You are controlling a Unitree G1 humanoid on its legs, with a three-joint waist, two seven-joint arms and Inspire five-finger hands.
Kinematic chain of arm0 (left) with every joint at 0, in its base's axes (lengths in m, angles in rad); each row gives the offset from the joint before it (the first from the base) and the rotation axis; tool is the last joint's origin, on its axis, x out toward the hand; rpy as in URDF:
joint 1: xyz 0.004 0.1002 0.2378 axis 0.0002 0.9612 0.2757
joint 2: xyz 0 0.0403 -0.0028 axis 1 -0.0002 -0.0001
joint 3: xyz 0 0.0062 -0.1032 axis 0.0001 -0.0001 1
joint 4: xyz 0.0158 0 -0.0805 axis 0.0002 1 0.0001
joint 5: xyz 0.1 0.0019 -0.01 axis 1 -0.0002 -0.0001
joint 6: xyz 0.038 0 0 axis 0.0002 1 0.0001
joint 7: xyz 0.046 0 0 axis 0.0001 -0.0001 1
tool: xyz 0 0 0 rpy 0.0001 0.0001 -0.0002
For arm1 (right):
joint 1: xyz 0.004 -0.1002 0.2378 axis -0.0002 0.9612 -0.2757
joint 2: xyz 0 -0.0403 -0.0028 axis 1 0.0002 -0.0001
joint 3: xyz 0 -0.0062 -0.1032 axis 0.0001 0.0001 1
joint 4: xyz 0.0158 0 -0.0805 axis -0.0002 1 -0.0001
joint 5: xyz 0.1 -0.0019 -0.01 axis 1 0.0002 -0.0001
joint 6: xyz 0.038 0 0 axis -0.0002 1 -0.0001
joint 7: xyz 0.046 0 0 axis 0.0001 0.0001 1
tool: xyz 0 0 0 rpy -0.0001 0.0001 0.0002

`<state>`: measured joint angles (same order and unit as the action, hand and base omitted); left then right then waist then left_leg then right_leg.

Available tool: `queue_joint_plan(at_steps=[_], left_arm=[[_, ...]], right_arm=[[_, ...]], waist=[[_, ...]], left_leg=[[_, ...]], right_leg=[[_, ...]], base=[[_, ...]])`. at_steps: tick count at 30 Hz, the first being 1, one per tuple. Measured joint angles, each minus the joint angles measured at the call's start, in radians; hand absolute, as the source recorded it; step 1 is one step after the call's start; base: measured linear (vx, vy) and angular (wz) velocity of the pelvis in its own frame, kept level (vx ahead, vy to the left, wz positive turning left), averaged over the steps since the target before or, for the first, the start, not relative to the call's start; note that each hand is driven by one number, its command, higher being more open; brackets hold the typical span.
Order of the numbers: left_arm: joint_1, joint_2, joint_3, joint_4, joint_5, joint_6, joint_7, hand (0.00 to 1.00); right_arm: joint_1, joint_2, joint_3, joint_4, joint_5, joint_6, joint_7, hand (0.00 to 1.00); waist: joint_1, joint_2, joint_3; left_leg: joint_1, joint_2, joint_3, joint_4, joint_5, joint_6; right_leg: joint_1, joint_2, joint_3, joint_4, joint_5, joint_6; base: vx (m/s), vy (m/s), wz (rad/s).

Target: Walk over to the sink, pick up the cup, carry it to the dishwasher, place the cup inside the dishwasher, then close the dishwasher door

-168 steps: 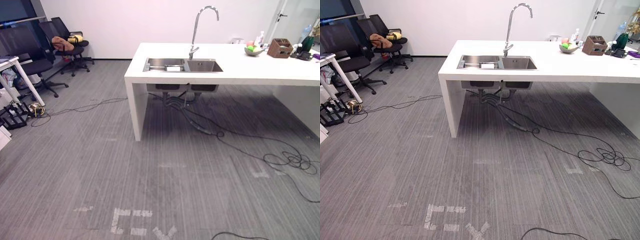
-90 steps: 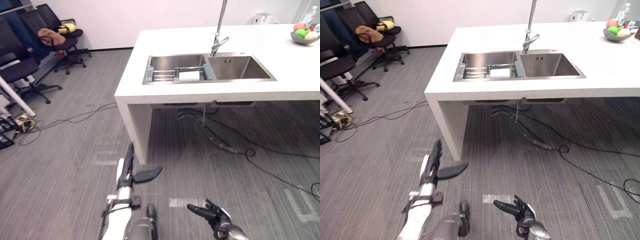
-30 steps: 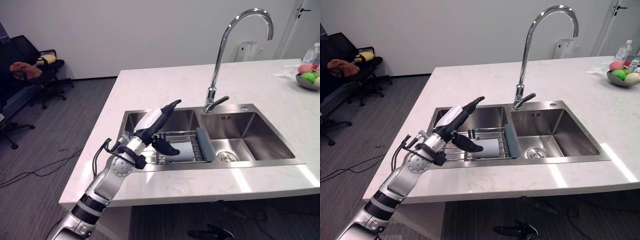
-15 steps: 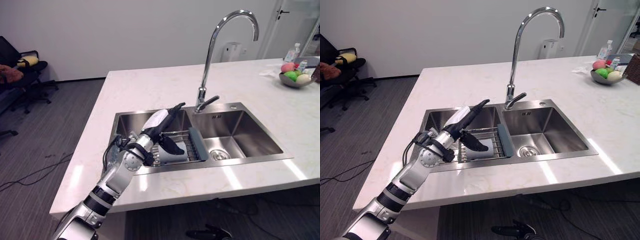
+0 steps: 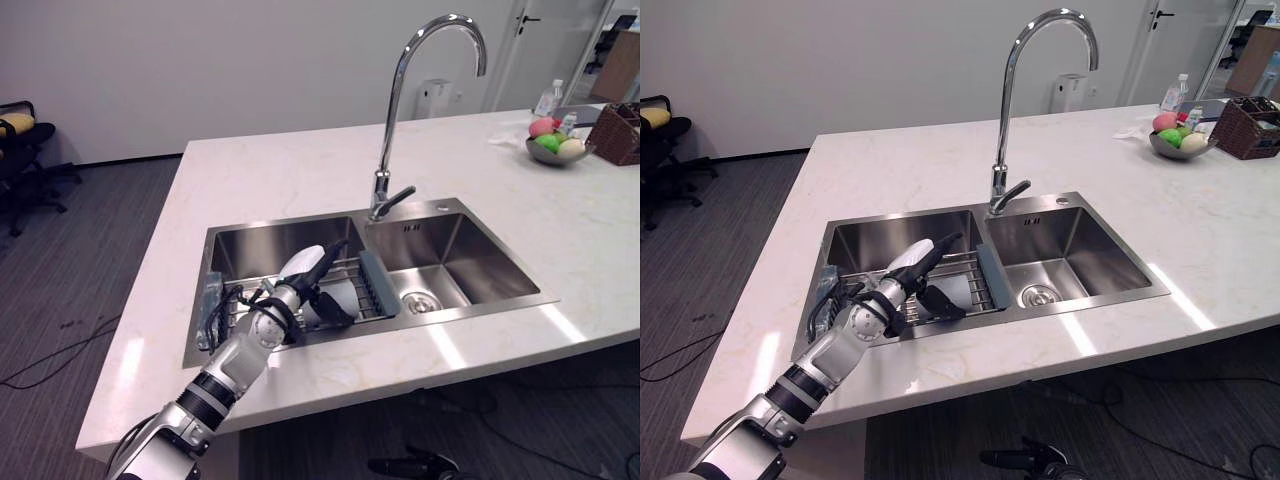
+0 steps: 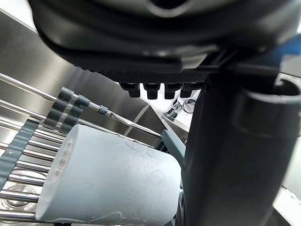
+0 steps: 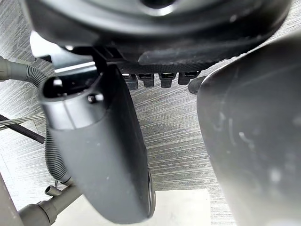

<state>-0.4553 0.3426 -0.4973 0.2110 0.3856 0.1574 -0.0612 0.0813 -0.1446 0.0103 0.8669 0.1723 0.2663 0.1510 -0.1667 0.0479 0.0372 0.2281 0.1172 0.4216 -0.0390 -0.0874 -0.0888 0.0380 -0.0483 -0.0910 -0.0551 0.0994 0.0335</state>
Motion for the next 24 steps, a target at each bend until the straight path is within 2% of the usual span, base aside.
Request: queue_joint_plan(at_steps=[6, 12, 17, 24], left_arm=[[0.014, -0.012, 0.001, 0.015, 0.008, 0.005, 0.064, 1.0], [0.014, -0.035, 0.014, 0.034, 0.009, 0.006, 0.091, 1.0], [0.014, -0.043, 0.018, 0.035, 0.013, 0.022, 0.091, 1.0], [0.012, -0.056, 0.041, 0.047, -0.044, 0.082, 0.061, 1.0]], right_arm=[[-0.002, 0.0, 0.008, 0.0, 0.0, -0.001, 0.0, 1.0], [-0.007, 0.0, 0.019, 0.0, 0.0, 0.008, 0.0, 1.0], [-0.011, -0.001, 0.027, 0.0, -0.001, 0.018, 0.002, 1.0], [-0.02, -0.003, 0.038, 0.001, -0.002, 0.039, 0.003, 1.0]], waist=[[-0.009, -0.002, 0.001], [-0.009, -0.009, 0.006], [-0.009, -0.012, 0.008], [-0.014, -0.011, 0.008]], left_leg=[[0.01, 0.0, 0.001, -0.006, -0.001, -0.001], [0.011, 0.001, 0.002, -0.009, -0.001, -0.001], [0.012, 0.001, 0.002, -0.01, -0.001, -0.001], [0.018, 0.001, 0.002, -0.01, -0.001, -0.001]], right_leg=[[0.019, 0.001, 0.0, -0.026, 0.01, 0.003], [0.02, 0.001, 0.0, -0.029, 0.011, 0.004], [0.021, 0.001, 0.0, -0.029, 0.012, 0.004], [0.027, 0.001, 0.0, -0.034, 0.012, 0.005]], base=[[-0.04, -0.023, 0.0], [-0.04, -0.028, 0.0], [-0.04, -0.027, 0.0], [-0.05, -0.029, 0.0]])
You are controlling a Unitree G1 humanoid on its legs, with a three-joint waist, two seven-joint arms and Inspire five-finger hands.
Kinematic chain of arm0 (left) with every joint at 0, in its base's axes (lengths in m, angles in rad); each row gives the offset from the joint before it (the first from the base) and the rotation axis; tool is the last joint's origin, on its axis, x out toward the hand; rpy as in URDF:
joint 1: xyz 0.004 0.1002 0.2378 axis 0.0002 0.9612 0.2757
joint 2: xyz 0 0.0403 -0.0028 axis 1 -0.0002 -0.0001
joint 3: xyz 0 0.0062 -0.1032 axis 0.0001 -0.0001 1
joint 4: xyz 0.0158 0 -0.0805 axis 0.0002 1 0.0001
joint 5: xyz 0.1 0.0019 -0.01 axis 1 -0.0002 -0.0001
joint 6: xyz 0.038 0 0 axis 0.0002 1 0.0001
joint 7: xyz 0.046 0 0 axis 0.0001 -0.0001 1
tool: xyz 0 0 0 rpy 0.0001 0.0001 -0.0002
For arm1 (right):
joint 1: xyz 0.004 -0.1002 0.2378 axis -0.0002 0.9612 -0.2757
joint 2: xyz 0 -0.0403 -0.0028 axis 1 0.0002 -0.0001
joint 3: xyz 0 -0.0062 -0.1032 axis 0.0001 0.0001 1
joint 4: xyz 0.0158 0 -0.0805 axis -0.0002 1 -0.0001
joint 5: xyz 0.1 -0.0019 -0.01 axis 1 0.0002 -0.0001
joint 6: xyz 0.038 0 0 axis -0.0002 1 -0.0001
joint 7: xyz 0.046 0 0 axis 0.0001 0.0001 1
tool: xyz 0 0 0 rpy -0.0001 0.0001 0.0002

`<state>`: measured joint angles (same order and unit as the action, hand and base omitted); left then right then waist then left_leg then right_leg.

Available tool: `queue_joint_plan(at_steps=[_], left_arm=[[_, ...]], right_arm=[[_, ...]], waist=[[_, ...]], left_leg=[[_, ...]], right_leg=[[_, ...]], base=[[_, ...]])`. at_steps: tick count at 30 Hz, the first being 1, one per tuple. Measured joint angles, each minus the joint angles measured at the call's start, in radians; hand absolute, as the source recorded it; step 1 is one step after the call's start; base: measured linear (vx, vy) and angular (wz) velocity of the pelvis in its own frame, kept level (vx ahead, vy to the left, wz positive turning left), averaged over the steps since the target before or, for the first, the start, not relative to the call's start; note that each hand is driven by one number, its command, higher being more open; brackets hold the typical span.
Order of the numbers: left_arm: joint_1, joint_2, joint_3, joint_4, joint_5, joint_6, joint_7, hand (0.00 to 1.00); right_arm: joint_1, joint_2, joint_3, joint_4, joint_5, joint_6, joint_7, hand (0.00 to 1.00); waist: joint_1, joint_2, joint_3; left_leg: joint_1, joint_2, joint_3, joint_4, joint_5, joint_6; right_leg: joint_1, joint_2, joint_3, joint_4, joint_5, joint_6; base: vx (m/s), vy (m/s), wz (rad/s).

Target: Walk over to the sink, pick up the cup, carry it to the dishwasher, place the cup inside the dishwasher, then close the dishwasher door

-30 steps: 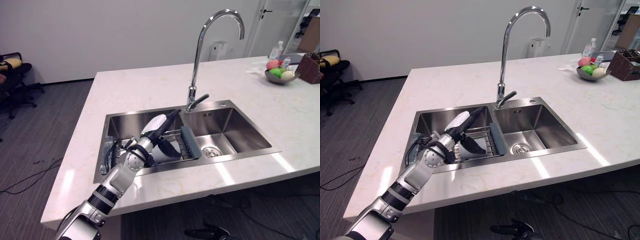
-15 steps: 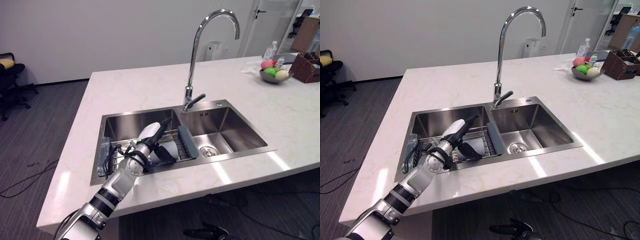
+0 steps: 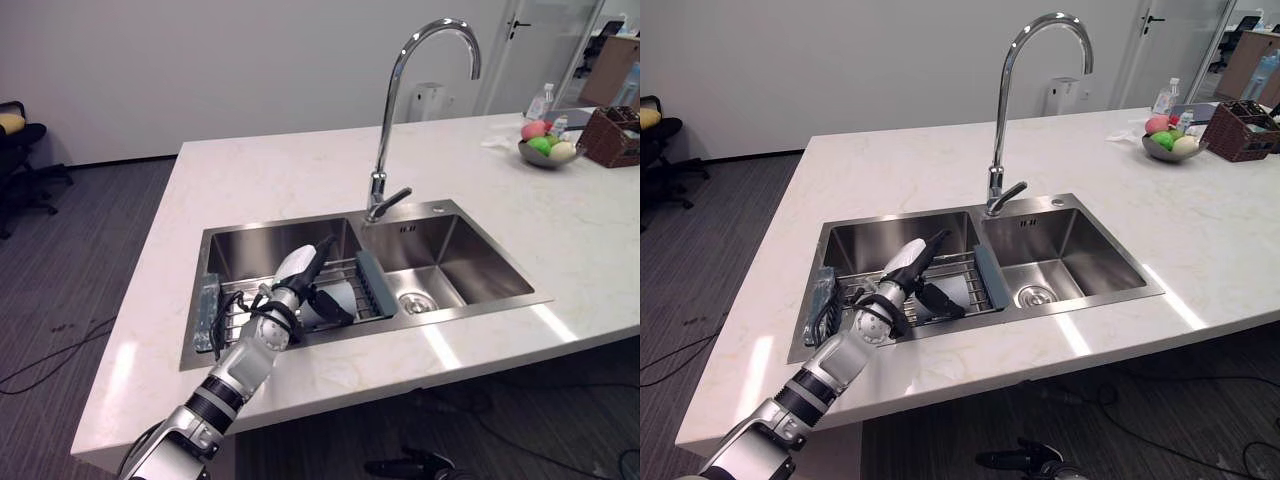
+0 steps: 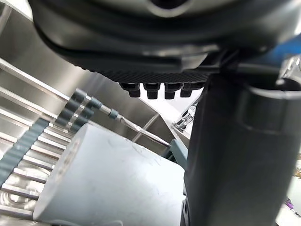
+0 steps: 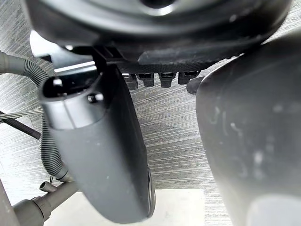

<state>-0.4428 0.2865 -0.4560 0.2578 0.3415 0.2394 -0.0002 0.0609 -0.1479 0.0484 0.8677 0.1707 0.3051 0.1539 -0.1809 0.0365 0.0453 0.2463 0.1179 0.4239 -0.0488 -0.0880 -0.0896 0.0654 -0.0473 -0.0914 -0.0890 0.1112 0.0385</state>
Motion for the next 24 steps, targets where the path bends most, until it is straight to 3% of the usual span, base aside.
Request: queue_joint_plan(at_steps=[14, 24], left_arm=[[-0.04, -0.01, 0.051, 0.066, -0.148, 0.091, -0.081, 1.0], [-0.044, -0.014, 0.066, 0.069, -0.159, 0.092, -0.082, 1.0]], right_arm=[[-0.013, -0.002, 0.001, 0.0, -0.011, 0.047, 0.02, 1.0], [-0.02, -0.006, 0.002, -0.001, -0.012, 0.063, 0.022, 1.0]], waist=[[-0.001, 0.001, 0.003], [-0.001, 0.004, 0.013]], left_leg=[[-0.001, 0.0, 0.0, 0.0, -0.001, -0.001], [0.0, 0.001, 0.0, 0.003, -0.002, -0.003]], right_leg=[[-0.001, 0.002, -0.001, -0.002, 0.0, 0.001], [-0.001, 0.005, -0.001, -0.002, 0.0, 0.001]], base=[[-0.02, -0.016, 0.0], [0.0, 0.0, 0.0]])
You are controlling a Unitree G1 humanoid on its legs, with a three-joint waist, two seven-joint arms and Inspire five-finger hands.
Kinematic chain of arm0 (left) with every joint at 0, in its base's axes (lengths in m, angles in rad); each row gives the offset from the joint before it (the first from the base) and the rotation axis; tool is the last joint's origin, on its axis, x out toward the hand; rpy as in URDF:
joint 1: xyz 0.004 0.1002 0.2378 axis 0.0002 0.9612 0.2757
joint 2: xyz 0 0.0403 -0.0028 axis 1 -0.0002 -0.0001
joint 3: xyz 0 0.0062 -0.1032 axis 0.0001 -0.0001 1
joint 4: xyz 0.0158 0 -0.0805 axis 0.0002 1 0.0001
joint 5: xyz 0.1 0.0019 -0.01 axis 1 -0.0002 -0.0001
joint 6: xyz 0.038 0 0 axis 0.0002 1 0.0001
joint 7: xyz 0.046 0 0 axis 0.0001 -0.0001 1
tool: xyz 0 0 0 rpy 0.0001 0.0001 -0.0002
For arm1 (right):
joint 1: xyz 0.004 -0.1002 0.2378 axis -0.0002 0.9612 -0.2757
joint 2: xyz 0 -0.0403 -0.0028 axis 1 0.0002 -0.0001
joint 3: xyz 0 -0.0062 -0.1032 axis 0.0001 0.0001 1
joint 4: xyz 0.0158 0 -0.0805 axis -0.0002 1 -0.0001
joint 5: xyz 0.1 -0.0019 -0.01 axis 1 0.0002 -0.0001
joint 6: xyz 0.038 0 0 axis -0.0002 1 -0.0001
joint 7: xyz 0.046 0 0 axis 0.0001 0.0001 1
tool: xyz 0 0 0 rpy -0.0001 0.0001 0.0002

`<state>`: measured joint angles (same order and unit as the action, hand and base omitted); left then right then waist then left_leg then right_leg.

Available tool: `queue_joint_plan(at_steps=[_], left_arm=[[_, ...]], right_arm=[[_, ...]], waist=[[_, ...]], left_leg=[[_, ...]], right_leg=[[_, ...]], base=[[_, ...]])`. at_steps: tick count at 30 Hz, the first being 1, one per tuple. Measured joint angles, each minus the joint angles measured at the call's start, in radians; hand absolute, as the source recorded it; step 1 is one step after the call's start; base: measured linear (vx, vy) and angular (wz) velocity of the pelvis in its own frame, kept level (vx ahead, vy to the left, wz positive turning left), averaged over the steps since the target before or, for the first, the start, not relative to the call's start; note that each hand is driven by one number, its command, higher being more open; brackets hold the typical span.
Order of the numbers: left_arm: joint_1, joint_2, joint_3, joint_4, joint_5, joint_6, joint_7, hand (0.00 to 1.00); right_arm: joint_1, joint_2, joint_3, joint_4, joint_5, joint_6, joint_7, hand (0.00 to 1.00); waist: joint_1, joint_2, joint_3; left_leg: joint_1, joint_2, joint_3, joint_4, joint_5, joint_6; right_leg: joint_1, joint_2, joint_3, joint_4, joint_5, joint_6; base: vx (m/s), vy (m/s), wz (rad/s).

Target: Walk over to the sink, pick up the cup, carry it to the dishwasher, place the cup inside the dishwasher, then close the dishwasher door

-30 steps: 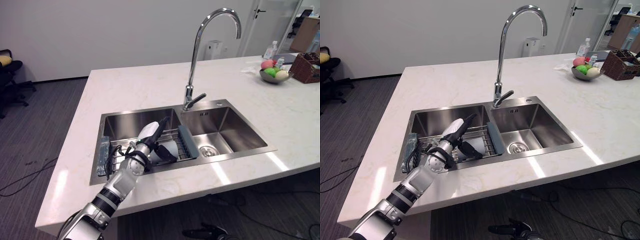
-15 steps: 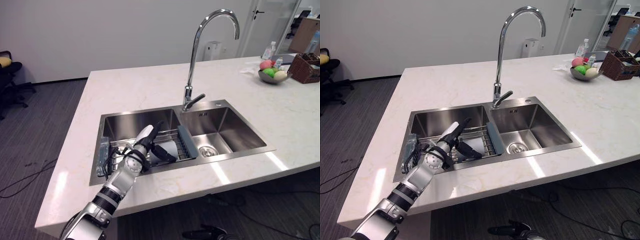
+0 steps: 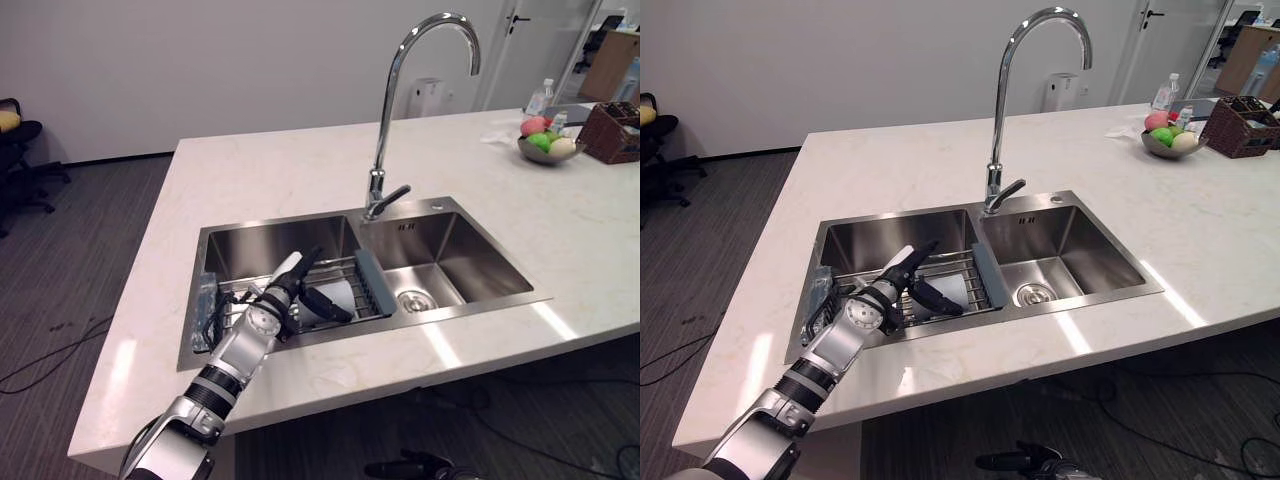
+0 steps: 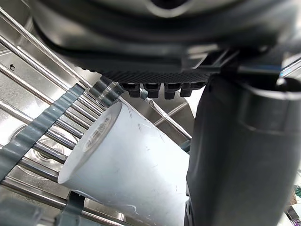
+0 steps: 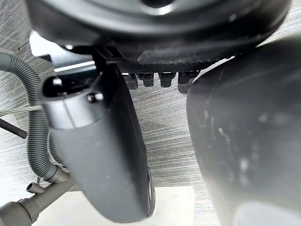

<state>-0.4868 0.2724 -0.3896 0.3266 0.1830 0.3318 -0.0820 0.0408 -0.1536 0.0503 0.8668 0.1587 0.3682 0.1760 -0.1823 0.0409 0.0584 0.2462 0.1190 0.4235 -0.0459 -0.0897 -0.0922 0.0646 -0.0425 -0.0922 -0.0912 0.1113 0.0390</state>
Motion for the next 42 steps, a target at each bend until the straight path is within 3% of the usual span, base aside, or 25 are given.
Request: queue_joint_plan(at_steps=[11, 20, 30, 39, 40, 42], left_arm=[[0.0, -0.031, 0.008, 0.032, -0.041, -0.002, 0.058, 1.0], [0.002, -0.06, -0.006, 0.062, 0.086, -0.017, 0.129, 1.0], [0.011, -0.046, -0.043, 0.07, 0.399, -0.055, 0.078, 1.0], [0.011, -0.01, -0.069, 0.026, 0.449, -0.055, 0.001, 1.0], [0.011, -0.009, -0.069, 0.024, 0.451, -0.055, -0.002, 0.0], [0.009, -0.009, -0.069, 0.02, 0.47, -0.052, -0.018, 0.0]], right_arm=[[-0.008, -0.004, 0.008, -0.001, 0.0, 0.025, 0.0, 1.0], [-0.016, -0.006, 0.016, -0.013, 0.0, 0.041, 0.002, 1.0], [-0.029, -0.016, 0.043, -0.013, -0.005, 0.038, 0.019, 1.0], [-0.032, -0.021, 0.055, -0.014, -0.005, 0.036, 0.028, 1.0], [-0.032, -0.022, 0.055, -0.014, -0.005, 0.036, 0.03, 1.0], [-0.032, -0.023, 0.055, -0.014, -0.006, 0.036, 0.034, 1.0]], waist=[[0.0, 0.0, 0.003], [-0.01, 0.001, 0.02], [-0.017, 0.002, 0.03], [-0.023, 0.005, 0.032], [-0.023, 0.005, 0.032], [-0.023, 0.005, 0.032]], left_leg=[[0.004, 0.0, 0.0, 0.001, 0.0, 0.0], [0.002, 0.008, 0.002, 0.008, -0.002, -0.003], [-0.004, 0.015, 0.007, 0.008, -0.007, -0.01], [-0.011, 0.016, 0.006, 0.011, -0.007, -0.011], [-0.011, 0.016, 0.006, 0.011, -0.007, -0.011], [-0.011, 0.016, 0.006, 0.011, -0.008, -0.011]], right_leg=[[0.003, 0.001, 0.002, 0.0, 0.0, 0.0], [0.003, 0.008, 0.004, 0.0, 0.0, 0.0], [-0.006, 0.016, 0.006, 0.002, 0.0, 0.0], [-0.012, 0.017, 0.005, 0.0, 0.0, 0.0], [-0.012, 0.017, 0.005, 0.0, 0.0, 0.0], [-0.012, 0.017, 0.005, 0.0, 0.0, 0.0]], base=[[0.0, 0.0, 0.0], [0.0, 0.0, 0.0], [0.0, 0.0, -0.01], [0.0, 0.0, 0.0], [0.0, 0.0, 0.0], [0.0, 0.0, 0.0]])
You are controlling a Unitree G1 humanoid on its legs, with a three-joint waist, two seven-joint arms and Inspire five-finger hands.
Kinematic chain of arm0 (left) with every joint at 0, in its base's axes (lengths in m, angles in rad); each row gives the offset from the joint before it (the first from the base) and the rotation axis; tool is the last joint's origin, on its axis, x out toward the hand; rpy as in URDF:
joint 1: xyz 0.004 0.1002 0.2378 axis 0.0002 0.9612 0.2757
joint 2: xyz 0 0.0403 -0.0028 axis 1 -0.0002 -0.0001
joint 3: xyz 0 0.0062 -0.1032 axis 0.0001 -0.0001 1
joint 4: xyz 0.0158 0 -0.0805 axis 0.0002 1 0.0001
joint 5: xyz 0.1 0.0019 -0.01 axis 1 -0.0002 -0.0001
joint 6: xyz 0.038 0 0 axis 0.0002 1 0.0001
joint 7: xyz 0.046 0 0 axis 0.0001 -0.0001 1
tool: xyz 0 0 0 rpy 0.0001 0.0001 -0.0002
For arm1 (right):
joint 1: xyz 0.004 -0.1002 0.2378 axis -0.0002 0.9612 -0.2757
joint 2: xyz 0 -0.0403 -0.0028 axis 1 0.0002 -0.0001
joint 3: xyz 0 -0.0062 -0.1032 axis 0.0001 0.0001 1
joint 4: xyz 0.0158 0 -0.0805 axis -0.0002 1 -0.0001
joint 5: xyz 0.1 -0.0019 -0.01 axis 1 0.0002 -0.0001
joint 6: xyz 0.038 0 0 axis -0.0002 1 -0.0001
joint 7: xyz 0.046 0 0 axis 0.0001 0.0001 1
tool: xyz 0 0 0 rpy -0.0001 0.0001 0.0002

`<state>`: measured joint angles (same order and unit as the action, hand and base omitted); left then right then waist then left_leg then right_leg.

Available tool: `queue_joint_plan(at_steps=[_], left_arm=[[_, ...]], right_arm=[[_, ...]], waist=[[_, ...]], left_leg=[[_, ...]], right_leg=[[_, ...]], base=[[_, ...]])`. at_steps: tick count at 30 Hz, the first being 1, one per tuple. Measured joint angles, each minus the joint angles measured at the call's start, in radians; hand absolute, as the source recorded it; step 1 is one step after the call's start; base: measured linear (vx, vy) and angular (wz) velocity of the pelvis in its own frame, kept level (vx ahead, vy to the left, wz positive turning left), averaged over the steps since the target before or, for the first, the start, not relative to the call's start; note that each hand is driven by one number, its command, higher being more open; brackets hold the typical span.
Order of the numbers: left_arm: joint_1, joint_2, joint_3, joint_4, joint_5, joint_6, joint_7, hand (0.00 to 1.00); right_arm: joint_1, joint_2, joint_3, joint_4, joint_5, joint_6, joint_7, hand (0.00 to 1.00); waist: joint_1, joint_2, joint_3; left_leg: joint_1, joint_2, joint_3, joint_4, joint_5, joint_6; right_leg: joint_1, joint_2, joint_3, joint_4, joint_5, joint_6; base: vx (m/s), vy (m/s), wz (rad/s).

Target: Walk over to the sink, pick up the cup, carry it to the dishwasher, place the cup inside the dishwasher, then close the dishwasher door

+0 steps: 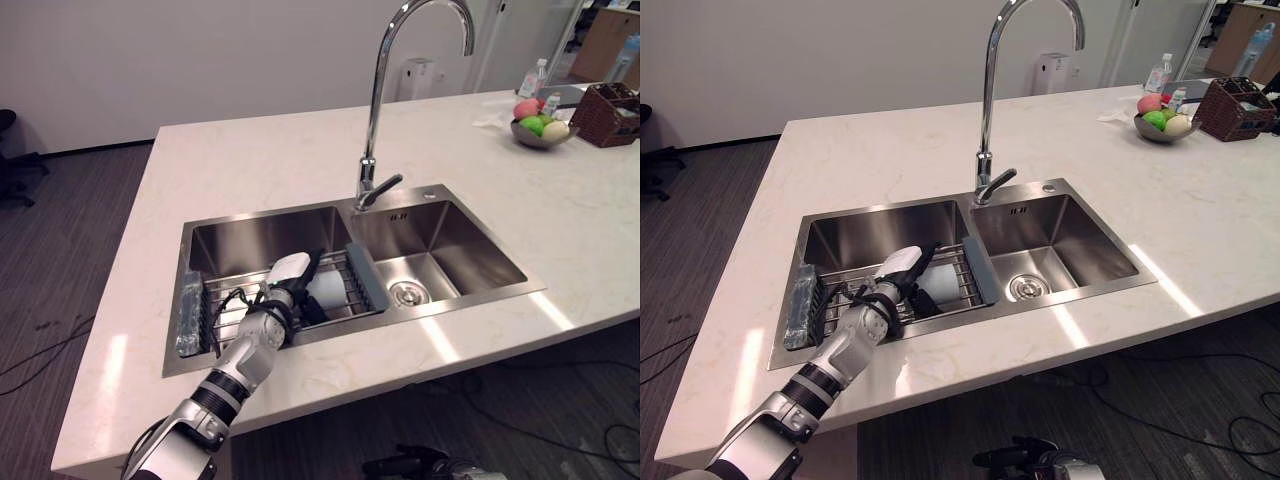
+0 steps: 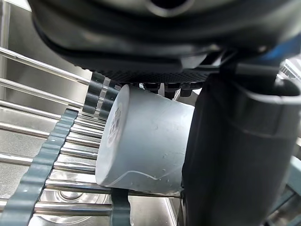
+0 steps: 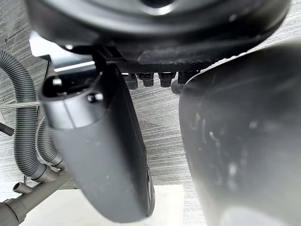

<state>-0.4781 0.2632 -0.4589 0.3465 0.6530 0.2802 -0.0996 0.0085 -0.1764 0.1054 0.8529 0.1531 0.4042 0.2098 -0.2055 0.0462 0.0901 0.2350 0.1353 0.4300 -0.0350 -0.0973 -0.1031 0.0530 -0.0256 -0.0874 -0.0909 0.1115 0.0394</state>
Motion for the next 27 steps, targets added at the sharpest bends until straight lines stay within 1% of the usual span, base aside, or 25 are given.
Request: queue_joint_plan(at_steps=[4, 7, 11, 15, 22, 27], left_arm=[[-0.026, 0.022, 0.001, -0.003, 0.056, 0.001, -0.029, 0.0], [-0.046, 0.037, -0.001, 0.009, 0.069, -0.005, -0.088, 0.0], [-0.05, 0.036, 0.0, 0.025, 0.078, -0.017, -0.091, 0.0], [-0.048, 0.036, 0.01, 0.045, 0.074, -0.048, -0.089, 0.0], [-0.02, 0.035, 0.019, 0.059, 0.074, -0.092, -0.038, 0.0], [0.006, 0.031, 0.022, 0.067, 0.073, -0.124, 0.028, 0.0]], right_arm=[[-0.001, -0.002, 0.0, 0.001, -0.003, 0.0, 0.005, 1.0], [-0.002, -0.008, 0.0, 0.001, -0.01, 0.001, 0.019, 1.0], [-0.005, -0.011, 0.0, 0.002, -0.031, 0.005, 0.037, 1.0], [-0.005, -0.015, 0.0, 0.005, -0.038, 0.007, 0.05, 1.0], [-0.006, -0.017, 0.0, 0.008, -0.042, 0.007, 0.057, 1.0], [-0.015, -0.017, 0.0, 0.023, -0.06, 0.007, 0.066, 1.0]], waist=[[-0.003, 0.002, -0.001], [-0.005, 0.008, -0.003], [-0.005, 0.01, -0.003], [-0.003, 0.01, -0.003], [-0.003, 0.01, -0.004], [-0.002, 0.01, -0.004]], left_leg=[[0.0, 0.0, 0.0, 0.002, 0.0, 0.0], [0.001, 0.001, 0.0, 0.002, -0.001, -0.001], [0.002, 0.001, 0.0, 0.003, -0.001, -0.001], [0.003, 0.001, -0.002, 0.004, -0.001, -0.001], [0.003, 0.001, -0.006, 0.005, -0.001, -0.001], [0.004, 0.001, -0.011, 0.005, -0.001, -0.001]], right_leg=[[0.0, 0.0, 0.001, 0.0, 0.0, 0.0], [0.0, 0.001, 0.002, 0.0, 0.0, 0.0], [0.002, 0.001, 0.002, 0.0, 0.0, 0.0], [0.005, 0.001, 0.001, -0.001, 0.0, 0.0], [0.007, 0.001, -0.002, -0.001, 0.0, 0.0], [0.011, 0.0, -0.006, -0.001, 0.0, 0.0]], base=[[0.0, 0.0, 0.0], [0.0, 0.0, 0.0], [0.0, 0.0, 0.0], [0.0, 0.0, 0.0], [0.0, 0.0, 0.0], [0.0, 0.0, 0.0]])
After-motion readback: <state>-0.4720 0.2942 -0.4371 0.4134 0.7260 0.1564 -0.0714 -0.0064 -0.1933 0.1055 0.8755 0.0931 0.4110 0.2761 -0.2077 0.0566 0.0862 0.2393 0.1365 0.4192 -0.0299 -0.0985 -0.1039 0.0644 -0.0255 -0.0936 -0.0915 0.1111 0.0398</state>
